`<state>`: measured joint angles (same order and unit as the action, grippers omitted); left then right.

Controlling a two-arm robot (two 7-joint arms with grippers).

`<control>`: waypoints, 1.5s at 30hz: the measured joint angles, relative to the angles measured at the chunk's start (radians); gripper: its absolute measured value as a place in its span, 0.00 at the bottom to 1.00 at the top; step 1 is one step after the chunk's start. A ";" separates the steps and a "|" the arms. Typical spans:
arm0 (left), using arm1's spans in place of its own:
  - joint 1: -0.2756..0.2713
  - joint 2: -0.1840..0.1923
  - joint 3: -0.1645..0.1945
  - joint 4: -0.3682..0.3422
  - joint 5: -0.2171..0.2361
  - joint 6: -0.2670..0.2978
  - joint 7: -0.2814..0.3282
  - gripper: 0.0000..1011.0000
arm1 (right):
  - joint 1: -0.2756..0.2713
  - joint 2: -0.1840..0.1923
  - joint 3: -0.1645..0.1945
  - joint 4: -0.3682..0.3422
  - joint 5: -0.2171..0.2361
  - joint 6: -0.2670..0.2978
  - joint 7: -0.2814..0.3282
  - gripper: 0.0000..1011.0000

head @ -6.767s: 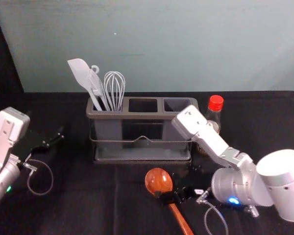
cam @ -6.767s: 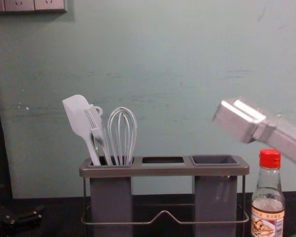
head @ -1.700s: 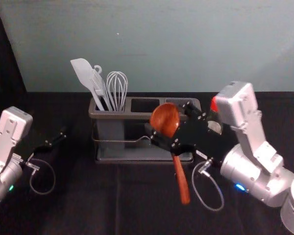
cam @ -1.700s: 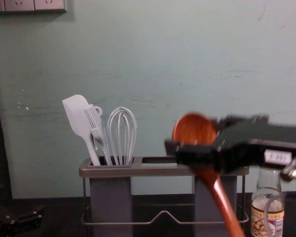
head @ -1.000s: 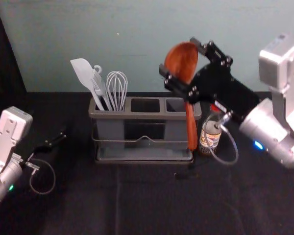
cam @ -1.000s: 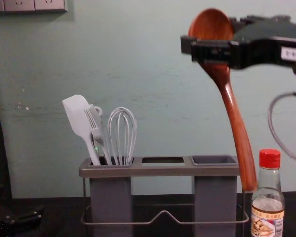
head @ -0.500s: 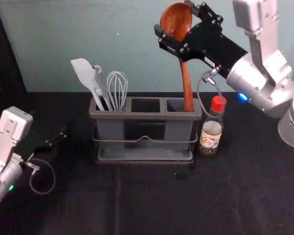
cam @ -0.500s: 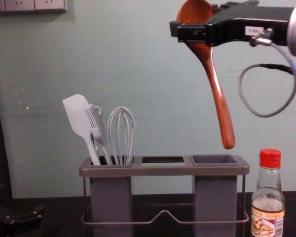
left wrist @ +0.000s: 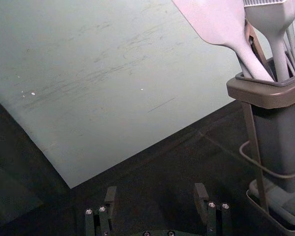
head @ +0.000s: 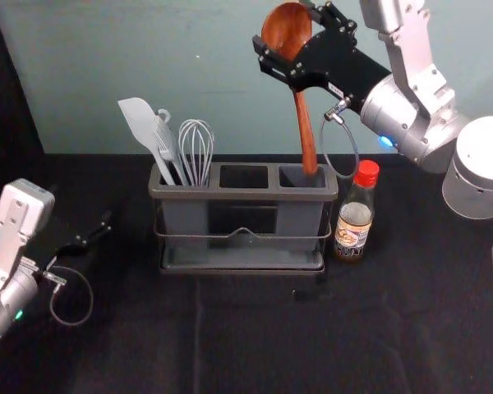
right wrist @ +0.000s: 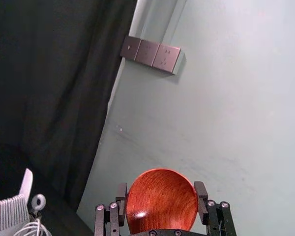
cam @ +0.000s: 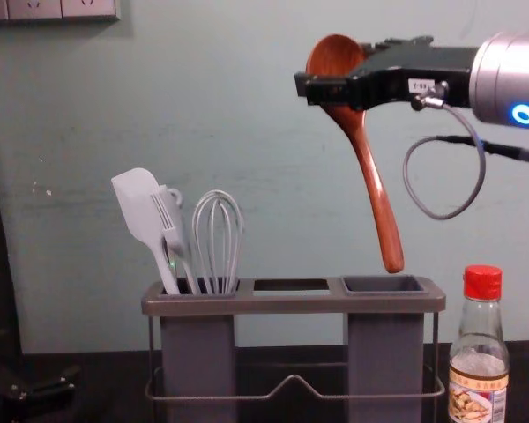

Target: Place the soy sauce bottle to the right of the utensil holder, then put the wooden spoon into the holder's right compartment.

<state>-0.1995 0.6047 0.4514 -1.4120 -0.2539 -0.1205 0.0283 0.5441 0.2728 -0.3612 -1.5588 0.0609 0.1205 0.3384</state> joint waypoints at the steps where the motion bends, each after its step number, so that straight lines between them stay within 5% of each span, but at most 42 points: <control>1: 0.000 0.000 0.000 0.000 0.000 0.000 0.000 1.00 | 0.002 -0.001 -0.001 0.006 0.001 -0.002 0.001 0.83; 23: 0.000 0.000 0.000 0.000 0.000 0.000 0.000 1.00 | 0.027 0.001 -0.021 0.083 0.036 -0.011 0.045 0.83; 45: 0.000 0.000 0.000 0.000 0.000 0.000 0.000 1.00 | -0.067 0.122 0.002 -0.081 0.148 0.046 0.103 0.83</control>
<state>-0.1996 0.6047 0.4514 -1.4120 -0.2539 -0.1206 0.0283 0.4768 0.3947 -0.3591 -1.6395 0.2088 0.1667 0.4416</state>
